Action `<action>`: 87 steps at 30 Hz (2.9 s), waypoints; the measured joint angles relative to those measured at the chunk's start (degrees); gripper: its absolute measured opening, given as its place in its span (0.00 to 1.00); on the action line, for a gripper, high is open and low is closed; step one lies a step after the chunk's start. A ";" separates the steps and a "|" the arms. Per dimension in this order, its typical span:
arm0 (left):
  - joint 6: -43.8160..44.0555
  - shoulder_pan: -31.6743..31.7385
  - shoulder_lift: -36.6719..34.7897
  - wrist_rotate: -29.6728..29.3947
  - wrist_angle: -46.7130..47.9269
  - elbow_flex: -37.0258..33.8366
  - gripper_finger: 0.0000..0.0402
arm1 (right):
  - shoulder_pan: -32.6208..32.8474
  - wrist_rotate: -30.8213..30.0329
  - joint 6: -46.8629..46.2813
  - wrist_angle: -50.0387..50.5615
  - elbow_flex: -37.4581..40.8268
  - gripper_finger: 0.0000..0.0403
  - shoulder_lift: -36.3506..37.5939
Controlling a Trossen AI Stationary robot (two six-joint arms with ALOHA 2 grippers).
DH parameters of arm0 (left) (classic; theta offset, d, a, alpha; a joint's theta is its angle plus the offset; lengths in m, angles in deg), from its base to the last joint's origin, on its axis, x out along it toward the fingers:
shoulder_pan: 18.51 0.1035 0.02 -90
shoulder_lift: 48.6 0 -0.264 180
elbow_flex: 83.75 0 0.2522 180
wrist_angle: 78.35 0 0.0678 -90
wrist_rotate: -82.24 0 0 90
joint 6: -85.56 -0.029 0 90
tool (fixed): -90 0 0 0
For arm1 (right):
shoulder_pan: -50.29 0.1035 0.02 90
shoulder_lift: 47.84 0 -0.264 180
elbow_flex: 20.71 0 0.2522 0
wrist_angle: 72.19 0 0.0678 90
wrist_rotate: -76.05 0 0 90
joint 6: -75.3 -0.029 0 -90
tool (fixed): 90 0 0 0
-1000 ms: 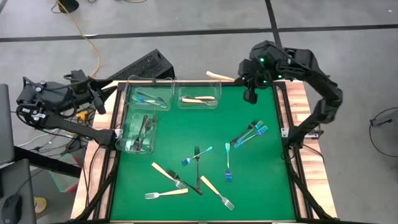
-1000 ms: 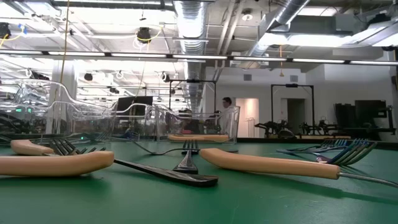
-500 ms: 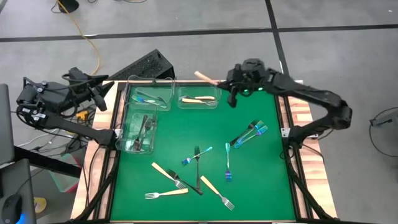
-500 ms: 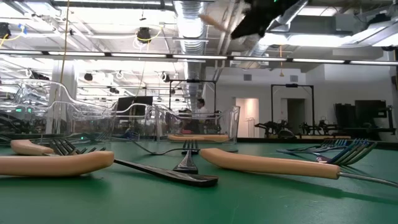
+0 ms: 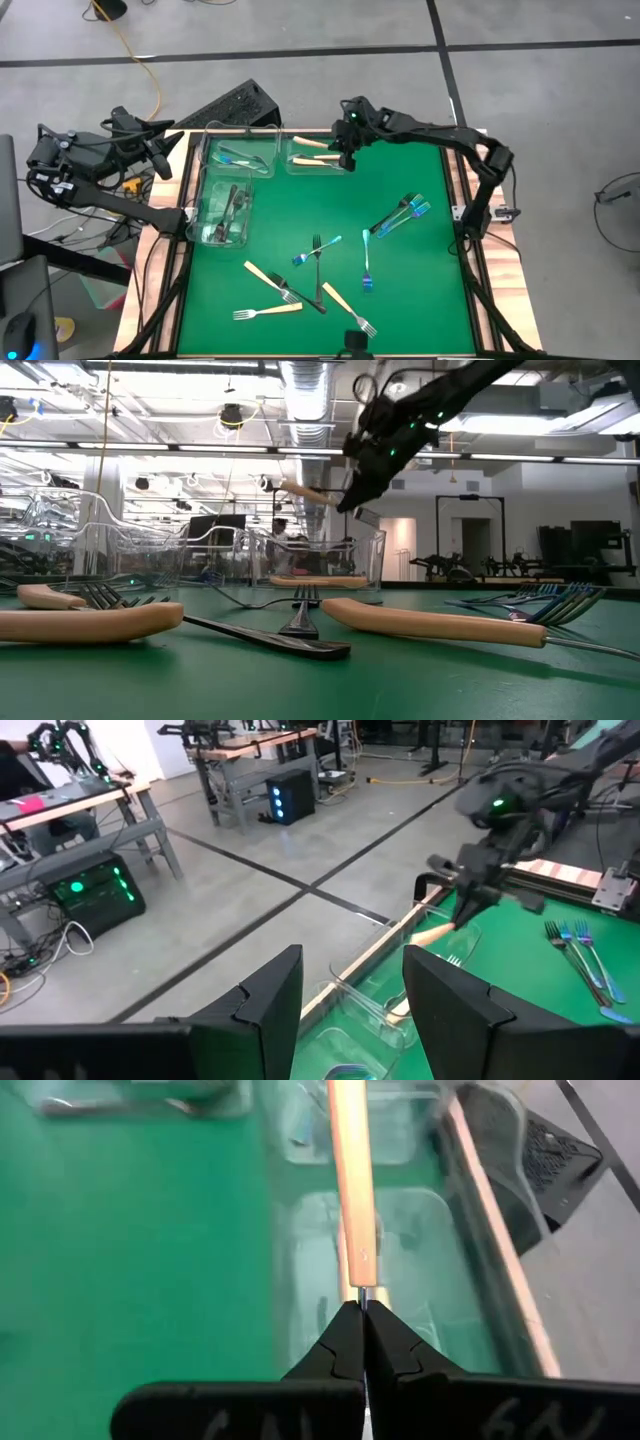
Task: Sort silverware by color (type)
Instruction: Put the yellow fork into the top right transparent bin, then put the black fork into the middle left transparent bin
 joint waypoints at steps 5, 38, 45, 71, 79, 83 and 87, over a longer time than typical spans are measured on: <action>0.29 -0.01 0.00 -0.07 0.02 0.00 0.40 | -2.30 1.30 1.06 0.11 -3.28 0.02 -5.43; 1.84 0.00 0.00 -1.97 3.36 -0.02 0.40 | -2.76 1.65 1.30 2.93 -7.03 0.11 -14.82; 2.26 0.00 0.00 -1.97 3.61 -0.02 0.40 | -2.74 1.36 1.26 2.94 -7.03 0.27 -14.79; -4.36 -0.02 20.89 35.64 -6.99 -0.02 0.40 | 5.01 -0.06 3.68 61.04 -47.39 0.42 0.13; -15.63 -3.61 37.76 47.60 -7.18 -0.04 0.40 | 12.03 -2.20 -6.15 69.06 -47.09 0.42 7.94; -19.13 -5.68 43.74 47.57 -11.34 -0.07 0.40 | 17.24 -3.74 -8.83 69.19 -44.65 0.42 13.33; -21.45 -7.11 48.38 49.57 -15.59 -0.07 0.40 | 22.29 -6.17 -14.12 69.09 -41.16 0.42 19.21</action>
